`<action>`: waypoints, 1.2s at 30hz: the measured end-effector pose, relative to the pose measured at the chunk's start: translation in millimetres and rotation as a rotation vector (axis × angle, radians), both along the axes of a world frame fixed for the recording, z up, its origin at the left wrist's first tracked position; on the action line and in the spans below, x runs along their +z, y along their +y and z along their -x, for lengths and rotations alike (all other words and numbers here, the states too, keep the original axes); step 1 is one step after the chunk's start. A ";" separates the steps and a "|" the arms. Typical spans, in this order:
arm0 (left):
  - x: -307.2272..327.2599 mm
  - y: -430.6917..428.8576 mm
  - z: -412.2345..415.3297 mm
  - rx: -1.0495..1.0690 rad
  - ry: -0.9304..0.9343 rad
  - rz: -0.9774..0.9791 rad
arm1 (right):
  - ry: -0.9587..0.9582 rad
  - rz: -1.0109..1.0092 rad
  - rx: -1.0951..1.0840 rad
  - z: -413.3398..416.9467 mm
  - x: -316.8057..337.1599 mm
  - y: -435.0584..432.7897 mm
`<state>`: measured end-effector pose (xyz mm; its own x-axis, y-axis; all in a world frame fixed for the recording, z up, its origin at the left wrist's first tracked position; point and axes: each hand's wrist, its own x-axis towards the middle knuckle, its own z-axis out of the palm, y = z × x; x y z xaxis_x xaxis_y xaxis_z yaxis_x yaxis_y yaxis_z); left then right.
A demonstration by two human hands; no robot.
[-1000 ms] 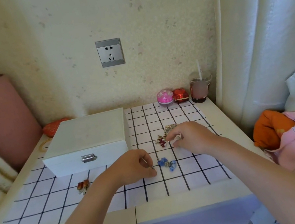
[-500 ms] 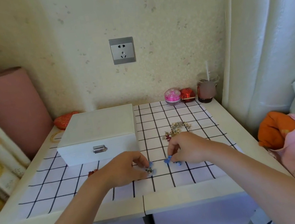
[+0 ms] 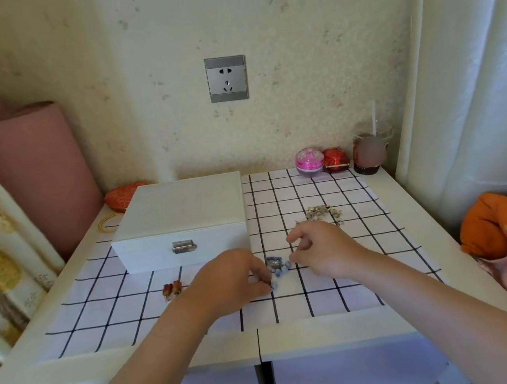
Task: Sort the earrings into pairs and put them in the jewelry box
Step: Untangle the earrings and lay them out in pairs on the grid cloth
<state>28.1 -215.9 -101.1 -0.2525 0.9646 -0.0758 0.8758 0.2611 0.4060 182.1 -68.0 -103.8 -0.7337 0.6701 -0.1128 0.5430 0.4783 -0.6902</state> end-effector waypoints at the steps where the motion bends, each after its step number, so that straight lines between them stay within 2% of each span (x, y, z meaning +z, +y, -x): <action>1: 1.1 -0.9 1.3 0.002 0.020 0.014 | 0.013 -0.072 0.004 -0.5 0.9 -0.6; 3: 4.9 -4.7 4.7 -0.007 0.058 0.053 | 0.023 -0.205 0.045 -1.4 4.5 -3.3; 6: 10.0 -13.6 12.0 0.000 0.055 0.118 | -0.022 -0.277 0.223 -0.3 6.7 -11.2; 10: 7.2 -19.7 18.6 0.068 0.044 0.045 | -0.102 -0.383 0.318 3.9 1.1 -19.6; 14: 1.7 -21.4 15.3 0.019 0.042 -0.010 | -0.142 -0.337 0.384 8.8 5.5 -30.6; 19: 3.2 -29.8 23.1 0.033 0.029 -0.012 | -0.068 -0.302 0.342 10.6 4.9 -37.8; 24: 3.3 -40.2 25.0 0.048 0.008 -0.053 | -0.117 -0.313 0.302 13.8 0.7 -38.0; 31: 4.8 -44.1 29.2 0.051 0.134 -0.018 | -0.093 -0.383 0.286 28.7 -3.8 -57.8; 36: 5.1 -47.9 34.7 0.036 0.100 -0.091 | -0.169 -0.474 0.330 26.0 0.5 -53.7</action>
<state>-6.6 -263.8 -96.0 -0.2892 0.9565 0.0392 0.9039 0.2593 0.3403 156.2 -121.6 -103.4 -0.9096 0.4154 0.0093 0.3967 0.8749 -0.2777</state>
